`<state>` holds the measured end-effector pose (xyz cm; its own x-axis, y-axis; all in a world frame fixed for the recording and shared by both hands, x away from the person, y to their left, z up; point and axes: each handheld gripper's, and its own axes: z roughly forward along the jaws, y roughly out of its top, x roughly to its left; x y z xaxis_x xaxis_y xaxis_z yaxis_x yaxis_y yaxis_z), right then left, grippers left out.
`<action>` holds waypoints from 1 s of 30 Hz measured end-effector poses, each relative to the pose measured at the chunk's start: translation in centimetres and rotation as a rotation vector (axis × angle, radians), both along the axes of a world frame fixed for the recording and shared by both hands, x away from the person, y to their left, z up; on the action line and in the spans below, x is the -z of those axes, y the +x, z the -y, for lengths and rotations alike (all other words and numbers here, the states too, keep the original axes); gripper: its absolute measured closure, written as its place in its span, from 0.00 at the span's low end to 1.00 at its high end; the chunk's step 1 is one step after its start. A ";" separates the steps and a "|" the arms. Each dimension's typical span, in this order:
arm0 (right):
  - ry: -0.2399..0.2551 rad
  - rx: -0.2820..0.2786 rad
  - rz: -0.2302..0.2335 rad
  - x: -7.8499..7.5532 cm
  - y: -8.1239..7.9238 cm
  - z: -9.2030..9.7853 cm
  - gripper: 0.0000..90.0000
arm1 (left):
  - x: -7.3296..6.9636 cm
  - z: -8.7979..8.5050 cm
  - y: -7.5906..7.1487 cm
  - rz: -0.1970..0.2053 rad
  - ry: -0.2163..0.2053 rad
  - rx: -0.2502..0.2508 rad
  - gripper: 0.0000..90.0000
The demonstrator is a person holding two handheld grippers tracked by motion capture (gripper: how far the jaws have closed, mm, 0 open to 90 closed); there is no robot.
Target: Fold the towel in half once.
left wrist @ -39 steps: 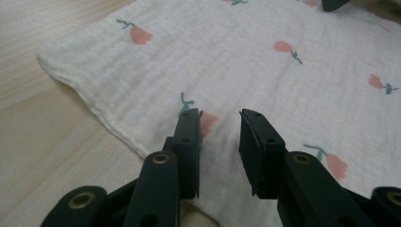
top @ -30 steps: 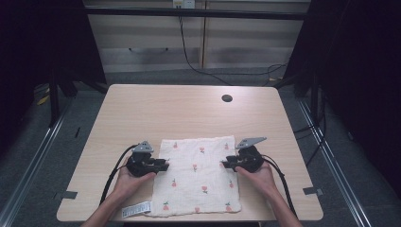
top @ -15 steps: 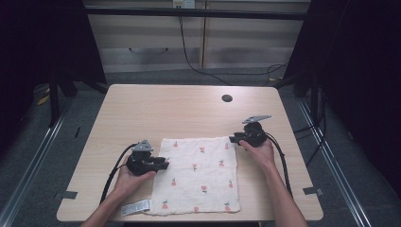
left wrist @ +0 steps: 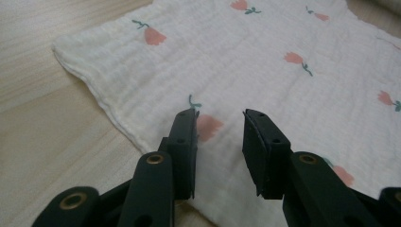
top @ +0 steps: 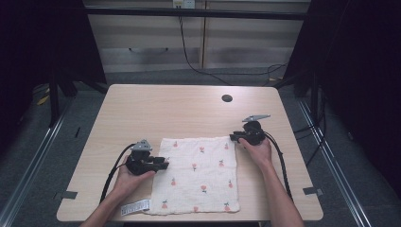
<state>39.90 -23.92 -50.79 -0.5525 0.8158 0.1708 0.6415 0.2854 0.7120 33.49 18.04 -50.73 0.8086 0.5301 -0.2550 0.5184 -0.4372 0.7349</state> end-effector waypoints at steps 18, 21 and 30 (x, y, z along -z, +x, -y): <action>-0.001 -0.014 -0.029 -0.1 -0.2 -0.4 0.99 | -1.5 -1.6 7.1 0.005 -0.032 -0.142 0.70; 0.007 -0.014 -0.031 -0.1 -0.2 -0.4 0.99 | -0.9 -1.3 8.6 -0.001 -0.002 -0.142 0.72; 0.015 -0.018 -0.030 0.0 0.0 -0.4 0.99 | 0.3 -0.7 10.4 -0.032 -0.001 -0.158 0.76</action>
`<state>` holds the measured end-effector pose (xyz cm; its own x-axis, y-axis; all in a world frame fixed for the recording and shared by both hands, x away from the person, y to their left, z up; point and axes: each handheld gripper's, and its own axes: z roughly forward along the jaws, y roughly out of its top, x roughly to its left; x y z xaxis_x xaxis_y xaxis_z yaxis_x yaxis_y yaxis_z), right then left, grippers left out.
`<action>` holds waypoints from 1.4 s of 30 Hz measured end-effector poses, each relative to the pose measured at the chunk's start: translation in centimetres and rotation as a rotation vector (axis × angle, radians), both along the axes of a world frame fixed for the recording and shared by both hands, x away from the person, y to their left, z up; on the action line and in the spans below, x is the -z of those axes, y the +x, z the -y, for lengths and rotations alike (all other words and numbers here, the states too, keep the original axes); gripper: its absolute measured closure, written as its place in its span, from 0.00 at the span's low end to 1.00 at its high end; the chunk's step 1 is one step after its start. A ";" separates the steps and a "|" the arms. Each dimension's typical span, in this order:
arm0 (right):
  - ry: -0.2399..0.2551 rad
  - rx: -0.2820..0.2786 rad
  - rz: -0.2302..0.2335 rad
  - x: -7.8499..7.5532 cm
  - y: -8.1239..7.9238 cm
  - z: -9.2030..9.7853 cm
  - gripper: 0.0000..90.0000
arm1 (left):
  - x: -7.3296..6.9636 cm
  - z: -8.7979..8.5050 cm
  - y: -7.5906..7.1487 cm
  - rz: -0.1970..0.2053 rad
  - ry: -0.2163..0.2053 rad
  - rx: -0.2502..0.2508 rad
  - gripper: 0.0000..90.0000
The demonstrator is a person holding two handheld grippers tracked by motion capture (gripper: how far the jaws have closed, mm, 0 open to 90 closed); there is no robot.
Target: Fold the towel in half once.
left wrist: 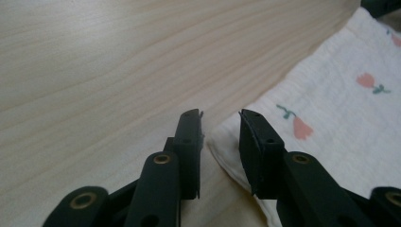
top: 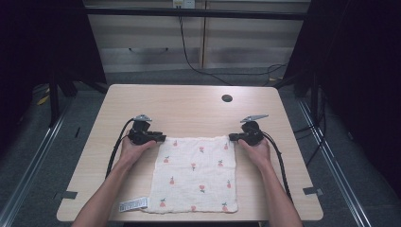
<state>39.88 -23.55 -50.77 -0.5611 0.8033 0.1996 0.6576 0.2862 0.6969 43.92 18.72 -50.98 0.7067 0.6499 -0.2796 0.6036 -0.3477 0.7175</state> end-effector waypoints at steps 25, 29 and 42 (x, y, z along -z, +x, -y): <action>0.069 -0.003 0.026 -1.7 0.4 0.4 0.99 | -2.5 -1.0 -1.3 0.089 -0.080 0.029 0.97; 0.108 0.002 0.053 -2.8 0.4 0.7 0.99 | -3.4 -1.2 -1.3 0.101 -0.111 0.016 0.97; 0.115 0.000 0.128 -7.1 0.8 1.7 0.99 | -7.2 0.0 -1.7 0.175 -0.160 0.031 0.97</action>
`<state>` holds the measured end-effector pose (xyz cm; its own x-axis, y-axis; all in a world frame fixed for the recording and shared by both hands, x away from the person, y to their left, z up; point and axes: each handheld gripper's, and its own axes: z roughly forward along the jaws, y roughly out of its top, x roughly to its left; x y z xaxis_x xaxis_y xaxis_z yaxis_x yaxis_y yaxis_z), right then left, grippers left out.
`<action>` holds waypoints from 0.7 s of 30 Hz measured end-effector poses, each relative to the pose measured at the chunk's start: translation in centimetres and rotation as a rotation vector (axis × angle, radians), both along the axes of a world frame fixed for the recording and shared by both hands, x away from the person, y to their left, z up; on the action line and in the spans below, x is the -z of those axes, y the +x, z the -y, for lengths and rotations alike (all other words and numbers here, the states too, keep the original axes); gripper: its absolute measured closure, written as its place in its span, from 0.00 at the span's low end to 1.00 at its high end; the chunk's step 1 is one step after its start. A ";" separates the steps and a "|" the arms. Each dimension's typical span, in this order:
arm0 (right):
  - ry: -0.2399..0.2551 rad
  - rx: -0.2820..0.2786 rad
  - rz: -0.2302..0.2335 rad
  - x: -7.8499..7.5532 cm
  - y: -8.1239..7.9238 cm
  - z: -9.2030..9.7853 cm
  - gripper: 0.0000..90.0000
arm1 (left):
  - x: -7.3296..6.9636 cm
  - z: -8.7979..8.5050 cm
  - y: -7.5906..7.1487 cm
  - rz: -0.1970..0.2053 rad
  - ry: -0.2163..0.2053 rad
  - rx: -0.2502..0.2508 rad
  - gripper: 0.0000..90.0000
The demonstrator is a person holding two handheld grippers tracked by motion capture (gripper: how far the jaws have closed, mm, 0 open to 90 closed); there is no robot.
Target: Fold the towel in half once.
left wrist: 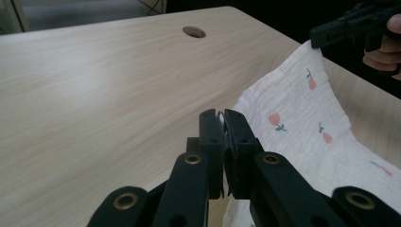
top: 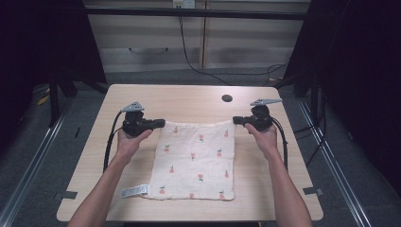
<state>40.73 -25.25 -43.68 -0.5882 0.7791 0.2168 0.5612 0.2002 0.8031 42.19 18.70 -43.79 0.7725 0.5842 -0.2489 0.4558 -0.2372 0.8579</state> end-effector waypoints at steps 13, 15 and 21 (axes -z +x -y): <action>0.020 -0.031 0.068 -2.7 -0.3 -0.7 0.99 | -2.3 -0.6 0.1 0.046 -0.002 -0.028 0.97; 0.020 -0.040 0.069 -2.5 -0.5 -1.0 0.99 | -1.9 -0.8 0.0 0.036 -0.001 -0.036 0.97; 0.024 -0.075 0.070 -1.9 -1.5 -1.3 0.99 | -1.3 -1.5 -0.9 0.044 0.007 -0.026 0.97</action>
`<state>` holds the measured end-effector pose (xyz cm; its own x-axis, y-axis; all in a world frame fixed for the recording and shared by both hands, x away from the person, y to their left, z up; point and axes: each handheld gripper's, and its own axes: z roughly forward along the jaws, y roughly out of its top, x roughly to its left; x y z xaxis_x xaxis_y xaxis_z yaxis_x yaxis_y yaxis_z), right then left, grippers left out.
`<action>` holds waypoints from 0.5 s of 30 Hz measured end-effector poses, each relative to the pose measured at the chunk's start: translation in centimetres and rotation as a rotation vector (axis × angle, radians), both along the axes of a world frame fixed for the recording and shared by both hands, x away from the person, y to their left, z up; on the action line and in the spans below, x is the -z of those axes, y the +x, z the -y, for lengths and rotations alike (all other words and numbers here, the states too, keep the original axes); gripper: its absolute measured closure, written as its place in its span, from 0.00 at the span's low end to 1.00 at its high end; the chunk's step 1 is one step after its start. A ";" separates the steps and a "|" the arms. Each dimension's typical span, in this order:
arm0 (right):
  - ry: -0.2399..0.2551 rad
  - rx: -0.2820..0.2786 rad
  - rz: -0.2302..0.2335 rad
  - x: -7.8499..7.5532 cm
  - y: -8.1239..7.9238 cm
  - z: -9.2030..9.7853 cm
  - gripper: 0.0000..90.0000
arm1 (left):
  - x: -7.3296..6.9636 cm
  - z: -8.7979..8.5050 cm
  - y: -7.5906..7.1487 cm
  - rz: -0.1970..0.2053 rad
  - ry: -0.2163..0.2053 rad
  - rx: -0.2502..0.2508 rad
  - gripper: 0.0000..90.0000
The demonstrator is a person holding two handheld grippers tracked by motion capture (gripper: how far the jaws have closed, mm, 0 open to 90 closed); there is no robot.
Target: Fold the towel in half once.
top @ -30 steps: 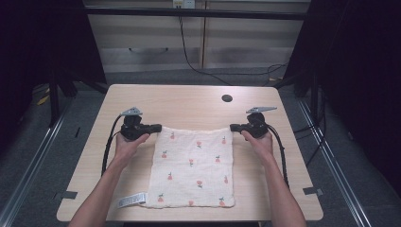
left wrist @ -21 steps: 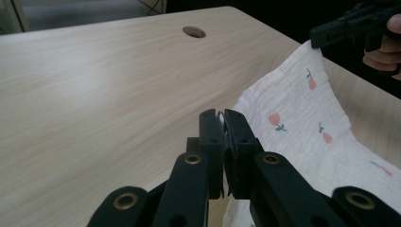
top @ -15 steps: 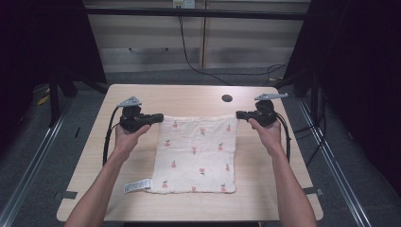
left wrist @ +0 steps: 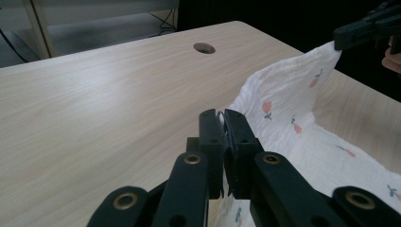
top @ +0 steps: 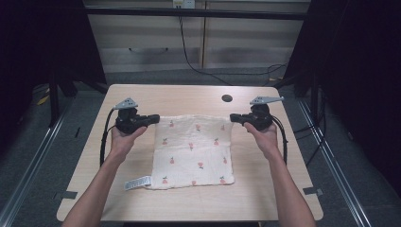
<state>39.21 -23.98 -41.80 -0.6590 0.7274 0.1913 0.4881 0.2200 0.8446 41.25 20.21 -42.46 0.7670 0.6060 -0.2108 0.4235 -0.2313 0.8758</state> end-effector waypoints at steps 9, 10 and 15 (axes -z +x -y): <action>0.003 -0.029 0.012 0.5 -2.5 0.4 0.99 | -0.1 -1.2 -2.5 0.030 0.014 0.009 0.97; 0.005 -0.033 0.015 0.5 -2.7 0.4 0.99 | -0.1 -1.3 -2.8 0.032 0.010 0.010 0.97; 0.006 -0.049 0.027 0.5 -4.0 0.6 0.99 | 0.0 -1.3 -4.5 0.029 0.001 0.027 0.97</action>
<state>35.16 -24.57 -42.34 -0.6989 0.6929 0.1774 0.4539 0.2381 0.8587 36.77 21.55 -42.44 0.7888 0.5852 -0.1879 0.3917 -0.2429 0.8875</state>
